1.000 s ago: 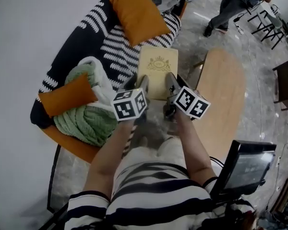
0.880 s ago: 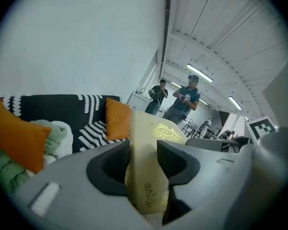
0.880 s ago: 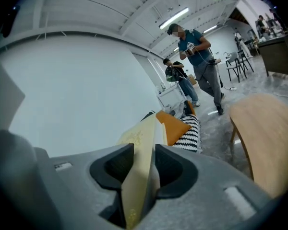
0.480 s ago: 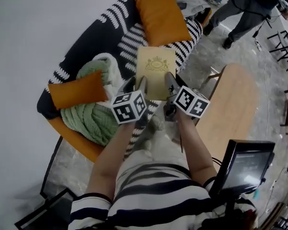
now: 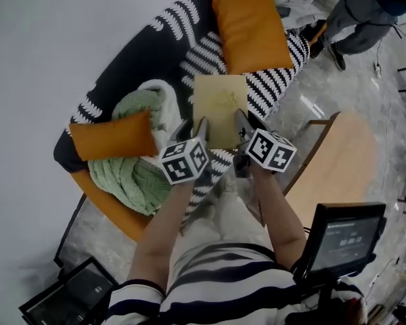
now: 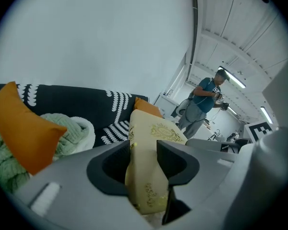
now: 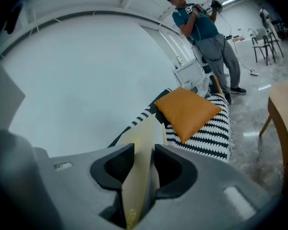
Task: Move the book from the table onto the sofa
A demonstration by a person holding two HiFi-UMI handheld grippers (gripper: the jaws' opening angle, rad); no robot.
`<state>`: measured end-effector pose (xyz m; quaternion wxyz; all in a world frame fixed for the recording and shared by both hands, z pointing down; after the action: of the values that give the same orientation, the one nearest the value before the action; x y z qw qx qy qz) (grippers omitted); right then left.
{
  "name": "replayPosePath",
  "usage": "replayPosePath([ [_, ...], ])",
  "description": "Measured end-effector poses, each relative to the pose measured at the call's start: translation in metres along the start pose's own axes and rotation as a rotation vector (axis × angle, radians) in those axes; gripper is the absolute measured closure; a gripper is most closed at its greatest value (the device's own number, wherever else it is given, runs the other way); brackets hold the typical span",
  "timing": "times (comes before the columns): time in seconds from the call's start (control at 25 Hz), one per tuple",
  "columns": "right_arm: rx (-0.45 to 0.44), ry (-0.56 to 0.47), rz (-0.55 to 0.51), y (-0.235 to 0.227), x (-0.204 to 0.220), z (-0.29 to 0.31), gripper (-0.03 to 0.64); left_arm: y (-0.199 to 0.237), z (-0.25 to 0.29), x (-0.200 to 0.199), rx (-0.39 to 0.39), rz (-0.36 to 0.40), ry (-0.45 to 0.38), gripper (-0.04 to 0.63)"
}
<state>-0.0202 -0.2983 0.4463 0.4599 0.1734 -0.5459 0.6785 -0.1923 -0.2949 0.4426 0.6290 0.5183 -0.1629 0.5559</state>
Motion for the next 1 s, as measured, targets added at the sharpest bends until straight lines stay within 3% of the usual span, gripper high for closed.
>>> replayPosePath([
  [0.44, -0.047, 0.118, -0.002, -0.025, 0.025, 0.092, 0.488, 0.052, 0.063, 0.013, -0.112, -0.058, 0.016, 0.42],
  [1.0, -0.076, 0.245, -0.003, -0.07, 0.092, 0.166, 0.492, 0.12, 0.122, 0.076, -0.209, -0.152, 0.073, 0.419],
])
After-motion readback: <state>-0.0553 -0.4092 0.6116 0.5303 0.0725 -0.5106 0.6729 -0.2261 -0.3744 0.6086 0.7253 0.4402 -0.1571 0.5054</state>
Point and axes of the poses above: the fingertips, and each gripper's own axes: z forward along the fingers, y to its left, x out of its underside, the point moved 5 cm from there along -z, backward along the fingers, and after that the axes turned 7 degrees about -y, right-handed, at the moved point
